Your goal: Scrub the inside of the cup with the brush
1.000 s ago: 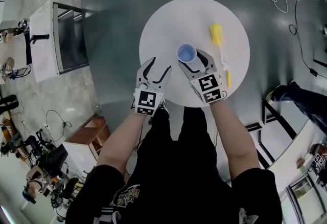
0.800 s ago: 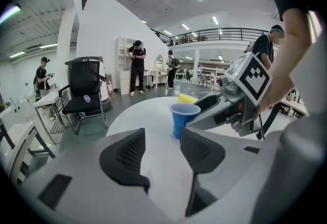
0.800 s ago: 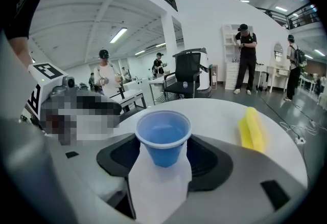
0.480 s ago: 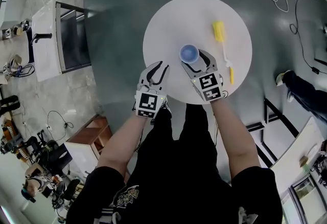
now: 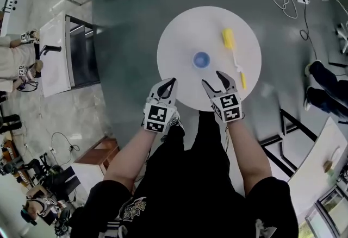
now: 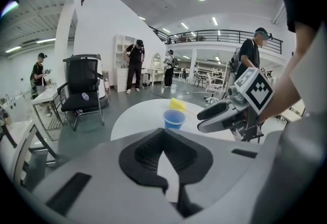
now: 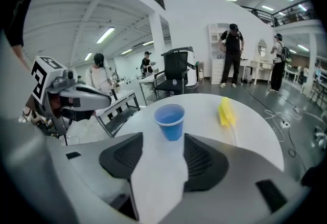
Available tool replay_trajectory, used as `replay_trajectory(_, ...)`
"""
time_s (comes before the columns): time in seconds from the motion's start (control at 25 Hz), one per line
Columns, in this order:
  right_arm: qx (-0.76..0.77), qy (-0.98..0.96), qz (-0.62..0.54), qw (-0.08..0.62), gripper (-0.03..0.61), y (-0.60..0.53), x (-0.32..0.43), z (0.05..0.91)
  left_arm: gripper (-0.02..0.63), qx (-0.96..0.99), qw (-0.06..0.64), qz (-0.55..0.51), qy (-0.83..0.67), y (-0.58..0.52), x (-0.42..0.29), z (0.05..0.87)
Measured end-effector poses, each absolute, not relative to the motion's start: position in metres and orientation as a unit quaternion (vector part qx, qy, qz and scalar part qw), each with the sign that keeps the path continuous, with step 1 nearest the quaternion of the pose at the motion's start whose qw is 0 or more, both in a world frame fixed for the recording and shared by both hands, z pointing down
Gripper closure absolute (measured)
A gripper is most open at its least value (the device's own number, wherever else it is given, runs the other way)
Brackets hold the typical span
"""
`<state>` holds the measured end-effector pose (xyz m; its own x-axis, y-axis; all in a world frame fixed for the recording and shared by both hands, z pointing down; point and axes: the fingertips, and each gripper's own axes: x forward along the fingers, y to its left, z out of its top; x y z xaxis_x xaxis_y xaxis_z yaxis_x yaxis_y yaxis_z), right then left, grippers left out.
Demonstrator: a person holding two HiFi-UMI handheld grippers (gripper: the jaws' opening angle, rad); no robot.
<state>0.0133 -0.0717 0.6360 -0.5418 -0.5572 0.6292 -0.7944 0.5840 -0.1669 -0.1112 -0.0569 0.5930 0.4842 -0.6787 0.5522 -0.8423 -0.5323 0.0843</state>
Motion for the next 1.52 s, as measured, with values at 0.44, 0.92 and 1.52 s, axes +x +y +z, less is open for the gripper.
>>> replay_trajectory(0.44, 0.482, -0.82, 0.271, 0.15, 0.557, -0.021, 0.014, 0.527, 0.607, 0.866, 0.224, 0.224, -0.387, 0.001, -0.113, 0.54)
replay_trajectory(0.92, 0.532, -0.794, 0.274, 0.106, 0.557, 0.066, 0.022, 0.472, 0.607, 0.884, 0.227, 0.219, -0.344, 0.071, -0.103, 0.491)
replay_trajectory(1.52, 0.45, -0.841, 0.261, 0.146, 0.557, 0.128, 0.04, 0.463, 0.607, 0.86, 0.259, 0.21, -0.386, 0.126, -0.053, 0.489)
